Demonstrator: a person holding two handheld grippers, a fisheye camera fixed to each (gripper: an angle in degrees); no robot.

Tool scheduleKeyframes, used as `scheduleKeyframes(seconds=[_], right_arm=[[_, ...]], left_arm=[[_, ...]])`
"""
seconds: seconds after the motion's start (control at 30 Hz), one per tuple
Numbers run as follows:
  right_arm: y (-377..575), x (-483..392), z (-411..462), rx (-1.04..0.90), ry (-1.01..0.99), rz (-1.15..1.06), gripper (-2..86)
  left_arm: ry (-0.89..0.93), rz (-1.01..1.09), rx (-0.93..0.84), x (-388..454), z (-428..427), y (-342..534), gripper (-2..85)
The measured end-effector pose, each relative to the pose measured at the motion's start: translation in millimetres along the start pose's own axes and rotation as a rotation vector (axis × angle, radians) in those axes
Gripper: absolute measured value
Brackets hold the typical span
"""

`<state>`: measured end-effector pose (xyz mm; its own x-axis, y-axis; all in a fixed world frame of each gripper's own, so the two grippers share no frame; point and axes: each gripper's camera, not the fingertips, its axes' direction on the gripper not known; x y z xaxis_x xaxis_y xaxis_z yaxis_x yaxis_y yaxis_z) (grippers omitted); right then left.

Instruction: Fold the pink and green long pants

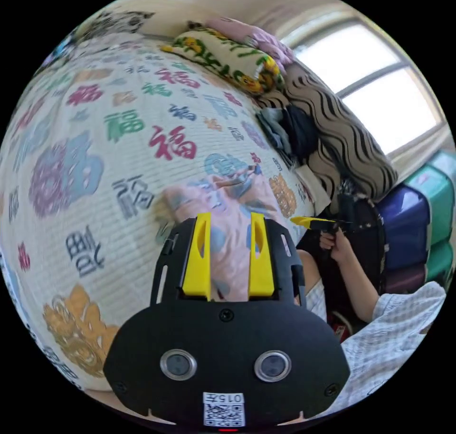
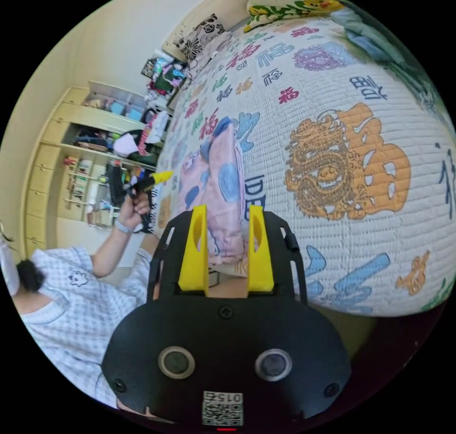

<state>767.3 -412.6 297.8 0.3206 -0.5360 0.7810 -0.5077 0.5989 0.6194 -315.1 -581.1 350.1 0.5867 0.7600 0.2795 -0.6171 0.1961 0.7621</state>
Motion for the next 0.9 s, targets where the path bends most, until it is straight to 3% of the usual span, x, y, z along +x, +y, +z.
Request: scheduleKeyframes(seconds=[0.13,0.4,0.67,0.9], right_arm=[[-22.6,51.9,30.8,-0.108,-0.21,0.064,16.2],[-47.1,89.7,99.7,-0.239,-0.423,0.065,15.3],[-45.1,87.6,171.0,-0.323,-0.371,0.043,9.2],[-4.2,-10.5,220.4,-0.3,-0.331,-0.171,7.7]], left_arm=[[0.185,-0.187,0.0,-54.2,-33.5,41.1,13.6],[0.423,-0.182,-0.054,-55.9,-24.2,38.9,14.6],[0.502,-0.131,-0.112,-24.2,-36.9,14.4,8.8],[0.492,0.028,0.0,25.0,-181.8,36.3,6.2]])
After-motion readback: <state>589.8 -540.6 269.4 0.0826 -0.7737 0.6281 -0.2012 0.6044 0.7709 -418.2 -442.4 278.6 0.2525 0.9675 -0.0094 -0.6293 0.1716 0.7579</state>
